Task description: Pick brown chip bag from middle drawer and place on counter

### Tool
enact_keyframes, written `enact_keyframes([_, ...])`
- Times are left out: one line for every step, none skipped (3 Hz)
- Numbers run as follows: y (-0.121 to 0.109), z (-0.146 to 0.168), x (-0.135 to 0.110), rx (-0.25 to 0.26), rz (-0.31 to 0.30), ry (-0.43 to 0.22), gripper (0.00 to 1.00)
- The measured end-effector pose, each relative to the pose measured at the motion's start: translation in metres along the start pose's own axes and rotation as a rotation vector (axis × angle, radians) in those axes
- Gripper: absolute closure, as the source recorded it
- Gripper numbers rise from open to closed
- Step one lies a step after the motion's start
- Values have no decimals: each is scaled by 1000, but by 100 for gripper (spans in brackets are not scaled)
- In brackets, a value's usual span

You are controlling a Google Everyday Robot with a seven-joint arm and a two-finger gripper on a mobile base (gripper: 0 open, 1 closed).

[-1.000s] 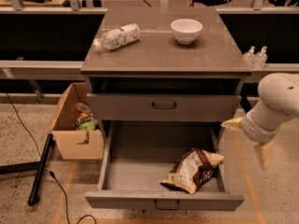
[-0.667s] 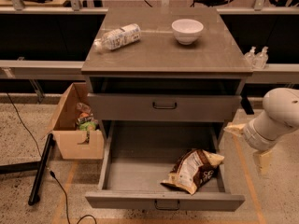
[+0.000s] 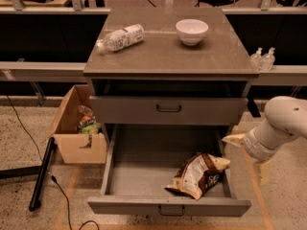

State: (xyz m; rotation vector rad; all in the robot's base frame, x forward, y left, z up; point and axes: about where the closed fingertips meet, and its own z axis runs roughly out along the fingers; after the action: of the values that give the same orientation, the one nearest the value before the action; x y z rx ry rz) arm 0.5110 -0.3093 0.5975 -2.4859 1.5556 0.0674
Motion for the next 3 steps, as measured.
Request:
enact_keyframes([-10, 46, -18, 22, -63, -116, 0])
enact_keyframes([-26, 80, -34, 45, -132, -198, 0])
enact_keyframes([-40, 102, -39, 67, -177, -180, 0])
